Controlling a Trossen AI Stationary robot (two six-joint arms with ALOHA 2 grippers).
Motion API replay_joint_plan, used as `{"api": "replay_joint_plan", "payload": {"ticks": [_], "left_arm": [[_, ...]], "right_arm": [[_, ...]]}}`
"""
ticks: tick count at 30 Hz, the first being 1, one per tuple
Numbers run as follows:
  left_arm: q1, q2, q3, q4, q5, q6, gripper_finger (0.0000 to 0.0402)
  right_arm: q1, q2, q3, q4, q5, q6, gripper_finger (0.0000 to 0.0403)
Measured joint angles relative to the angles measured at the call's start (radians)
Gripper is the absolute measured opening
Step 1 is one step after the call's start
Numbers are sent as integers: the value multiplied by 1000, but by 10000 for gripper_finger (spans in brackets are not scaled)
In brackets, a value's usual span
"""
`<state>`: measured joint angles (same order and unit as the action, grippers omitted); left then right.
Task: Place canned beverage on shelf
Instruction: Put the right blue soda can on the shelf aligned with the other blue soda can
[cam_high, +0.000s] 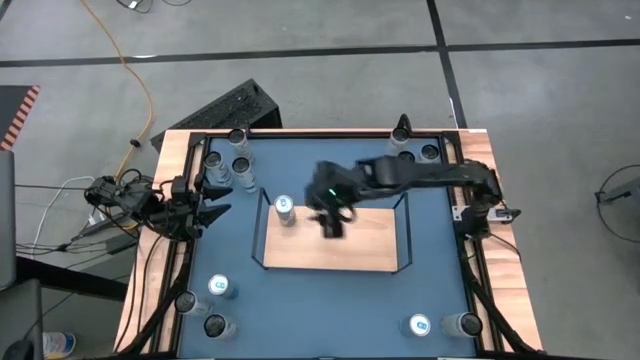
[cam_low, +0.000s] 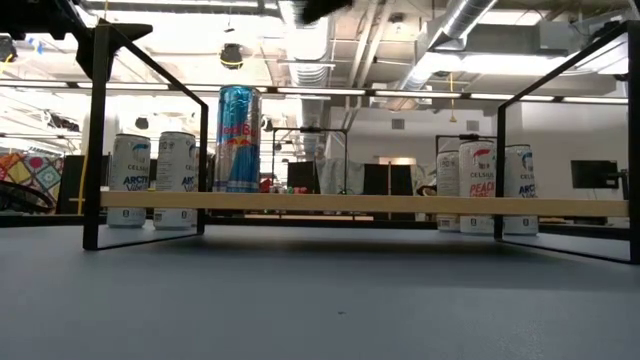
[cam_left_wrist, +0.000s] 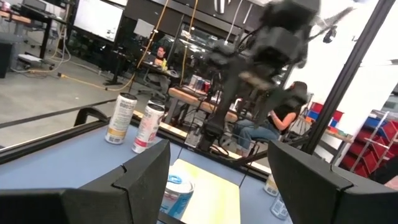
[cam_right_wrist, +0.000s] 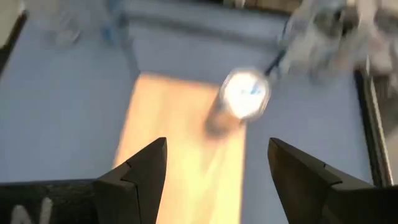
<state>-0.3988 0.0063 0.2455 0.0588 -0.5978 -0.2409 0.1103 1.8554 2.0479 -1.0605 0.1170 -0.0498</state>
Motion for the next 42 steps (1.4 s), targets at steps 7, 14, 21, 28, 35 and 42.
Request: {"api": "replay_joint_plan", "payload": {"ticks": [7, 14, 21, 28, 35, 42], "left_arm": [[0, 0, 0, -1, 9, 22, 256], [0, 0, 0, -2, 9, 36, 256], [0, 0, 0, -14, 8, 19, 256], [0, 0, 0, -31, 8, 9, 256], [0, 0, 0, -57, -11, -3, 256], [0, 0, 0, -56, -20, -24, 256]], "right_arm": [[270, -76, 36, -433, 242, 519, 260], [549, -72, -27, -503, 322, 1031, 260], [697, -59, -145, -511, 189, 1478, 260], [797, -60, -214, -510, 63, 1580, 260], [865, -61, -239, -470, 67, 1424, 260], [862, -60, -241, -413, 89, 1022, 260]]}}
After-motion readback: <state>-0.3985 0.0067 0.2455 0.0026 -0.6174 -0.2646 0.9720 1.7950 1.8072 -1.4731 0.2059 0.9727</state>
